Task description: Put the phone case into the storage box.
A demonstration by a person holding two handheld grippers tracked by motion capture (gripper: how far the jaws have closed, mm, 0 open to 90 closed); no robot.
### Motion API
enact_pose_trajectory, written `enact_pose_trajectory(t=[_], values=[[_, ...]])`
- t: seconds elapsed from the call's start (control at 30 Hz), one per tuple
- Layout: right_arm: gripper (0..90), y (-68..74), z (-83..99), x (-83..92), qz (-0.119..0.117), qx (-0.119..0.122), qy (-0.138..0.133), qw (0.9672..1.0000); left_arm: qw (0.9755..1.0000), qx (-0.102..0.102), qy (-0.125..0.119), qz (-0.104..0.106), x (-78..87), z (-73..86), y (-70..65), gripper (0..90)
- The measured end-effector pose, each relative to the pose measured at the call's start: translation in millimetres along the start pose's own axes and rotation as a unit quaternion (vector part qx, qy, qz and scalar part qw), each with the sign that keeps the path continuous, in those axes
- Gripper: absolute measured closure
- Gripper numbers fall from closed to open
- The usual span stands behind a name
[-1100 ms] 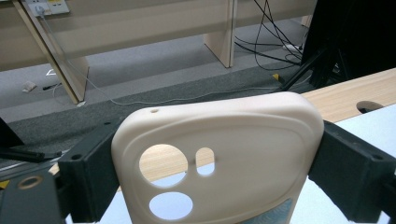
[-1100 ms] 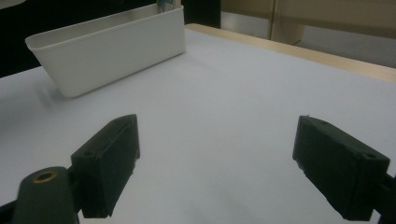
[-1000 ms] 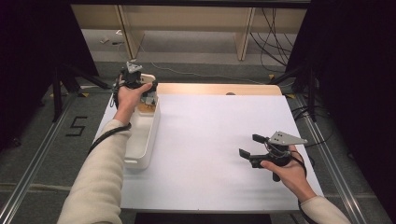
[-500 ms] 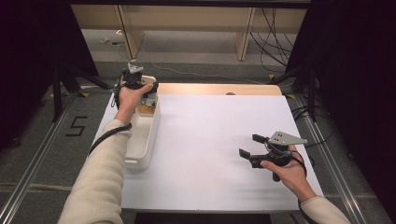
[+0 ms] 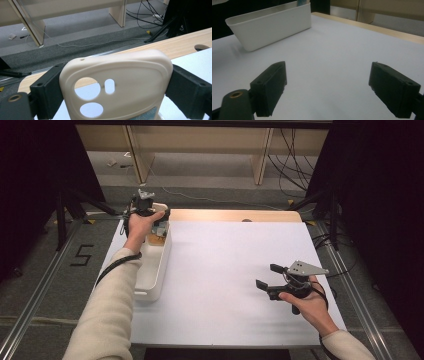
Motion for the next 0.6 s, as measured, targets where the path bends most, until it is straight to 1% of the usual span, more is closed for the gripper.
enact_pose_trajectory(t=[0.6], values=[[15.7, -0.2, 0.0, 0.0, 0.001, 0.001, 0.000, 1.0000, 0.9999, 0.011, 0.008, -0.003, -2.2, 1.7, 1.9, 9.5]])
Point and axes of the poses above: each handheld gripper's, and its own axes: x roughly backward along the jaws, z roughly out of its underside, y roughly to its left, the point moved 4 cm from there along -x, roughly forward along the jaws, and after that the axes turned 6 degrees about -y, right-handed, at the moved point
